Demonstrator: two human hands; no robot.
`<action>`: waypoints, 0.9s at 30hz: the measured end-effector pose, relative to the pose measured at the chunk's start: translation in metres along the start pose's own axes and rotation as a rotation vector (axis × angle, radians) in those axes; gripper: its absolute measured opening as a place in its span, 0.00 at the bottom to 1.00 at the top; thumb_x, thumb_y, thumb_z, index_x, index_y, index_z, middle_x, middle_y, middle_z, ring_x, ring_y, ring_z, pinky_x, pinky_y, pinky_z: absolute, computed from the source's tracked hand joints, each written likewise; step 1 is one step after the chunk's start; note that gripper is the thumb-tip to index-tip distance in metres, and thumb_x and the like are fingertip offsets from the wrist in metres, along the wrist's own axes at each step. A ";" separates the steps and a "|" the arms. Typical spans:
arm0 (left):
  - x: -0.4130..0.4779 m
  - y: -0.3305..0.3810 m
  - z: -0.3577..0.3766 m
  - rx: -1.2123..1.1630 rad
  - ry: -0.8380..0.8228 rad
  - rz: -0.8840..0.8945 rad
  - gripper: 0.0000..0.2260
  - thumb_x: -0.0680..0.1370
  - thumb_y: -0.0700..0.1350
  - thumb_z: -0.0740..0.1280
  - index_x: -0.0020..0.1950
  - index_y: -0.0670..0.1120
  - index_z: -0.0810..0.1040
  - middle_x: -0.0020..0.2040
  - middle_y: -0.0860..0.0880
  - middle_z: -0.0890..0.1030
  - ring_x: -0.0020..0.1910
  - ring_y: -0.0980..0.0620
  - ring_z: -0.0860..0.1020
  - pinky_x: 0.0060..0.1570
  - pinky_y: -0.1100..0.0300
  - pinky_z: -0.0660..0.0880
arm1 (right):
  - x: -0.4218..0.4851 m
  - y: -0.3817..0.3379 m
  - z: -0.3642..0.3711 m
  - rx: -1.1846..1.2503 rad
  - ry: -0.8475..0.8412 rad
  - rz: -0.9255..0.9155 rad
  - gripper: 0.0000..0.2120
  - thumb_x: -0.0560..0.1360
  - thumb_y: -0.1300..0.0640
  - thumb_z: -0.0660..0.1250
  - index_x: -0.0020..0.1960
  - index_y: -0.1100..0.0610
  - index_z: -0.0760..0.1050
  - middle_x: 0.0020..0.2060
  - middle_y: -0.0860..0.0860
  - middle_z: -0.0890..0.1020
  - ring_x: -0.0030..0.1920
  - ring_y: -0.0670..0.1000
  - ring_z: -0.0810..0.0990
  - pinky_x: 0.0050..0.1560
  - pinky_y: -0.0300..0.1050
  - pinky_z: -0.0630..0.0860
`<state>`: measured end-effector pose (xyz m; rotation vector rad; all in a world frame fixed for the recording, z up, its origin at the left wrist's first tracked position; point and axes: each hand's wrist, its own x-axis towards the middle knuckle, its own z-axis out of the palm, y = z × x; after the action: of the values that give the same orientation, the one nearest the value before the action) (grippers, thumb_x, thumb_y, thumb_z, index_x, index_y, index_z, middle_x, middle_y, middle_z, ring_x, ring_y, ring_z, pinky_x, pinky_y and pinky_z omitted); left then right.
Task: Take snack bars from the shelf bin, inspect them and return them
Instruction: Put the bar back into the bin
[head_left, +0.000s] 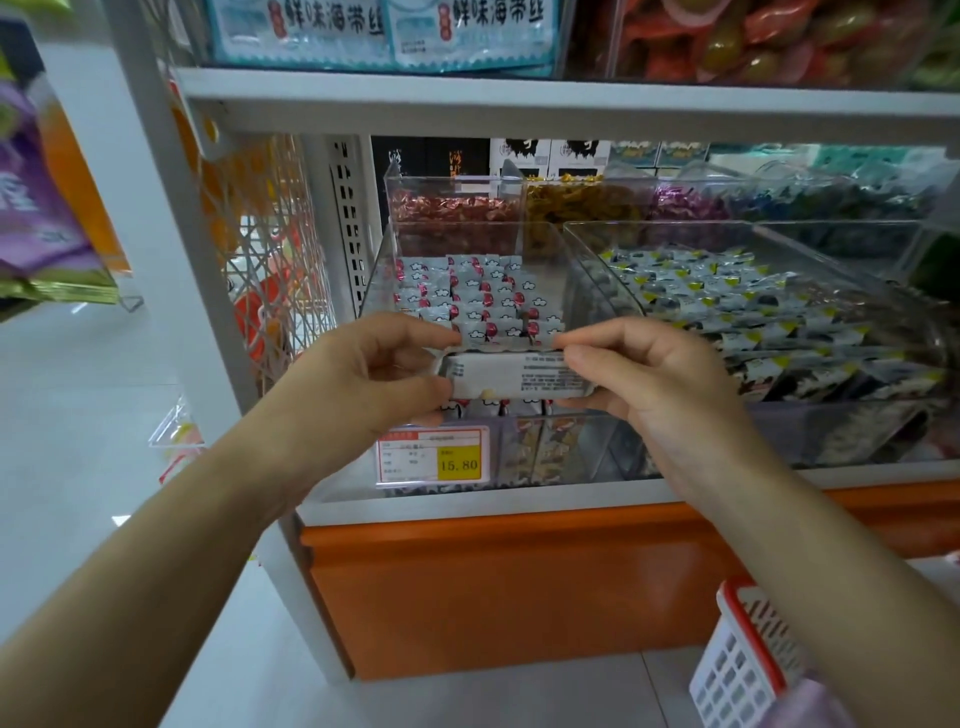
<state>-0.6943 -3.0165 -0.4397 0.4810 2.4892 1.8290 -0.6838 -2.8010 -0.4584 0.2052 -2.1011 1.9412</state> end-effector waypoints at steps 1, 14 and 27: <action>0.000 0.000 0.001 0.022 0.000 0.007 0.14 0.72 0.35 0.70 0.51 0.52 0.80 0.49 0.45 0.81 0.44 0.49 0.83 0.48 0.56 0.80 | 0.000 0.000 0.000 -0.032 0.011 -0.009 0.06 0.72 0.61 0.70 0.39 0.52 0.82 0.41 0.53 0.84 0.45 0.55 0.83 0.44 0.52 0.82; -0.001 0.004 -0.002 0.234 -0.022 0.075 0.18 0.63 0.61 0.67 0.38 0.48 0.82 0.37 0.48 0.83 0.39 0.48 0.81 0.41 0.56 0.79 | -0.003 -0.002 0.004 -0.174 0.017 -0.079 0.07 0.72 0.58 0.70 0.35 0.52 0.82 0.35 0.51 0.84 0.40 0.53 0.83 0.46 0.62 0.79; -0.002 0.003 0.000 0.194 -0.052 0.065 0.18 0.62 0.61 0.68 0.43 0.50 0.80 0.40 0.46 0.82 0.38 0.51 0.81 0.39 0.62 0.80 | -0.004 -0.001 0.005 -0.060 -0.013 -0.042 0.07 0.73 0.63 0.69 0.36 0.58 0.81 0.34 0.54 0.84 0.36 0.54 0.84 0.34 0.47 0.82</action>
<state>-0.6915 -3.0163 -0.4377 0.6144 2.6586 1.5803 -0.6806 -2.8067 -0.4593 0.2490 -2.1423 1.8551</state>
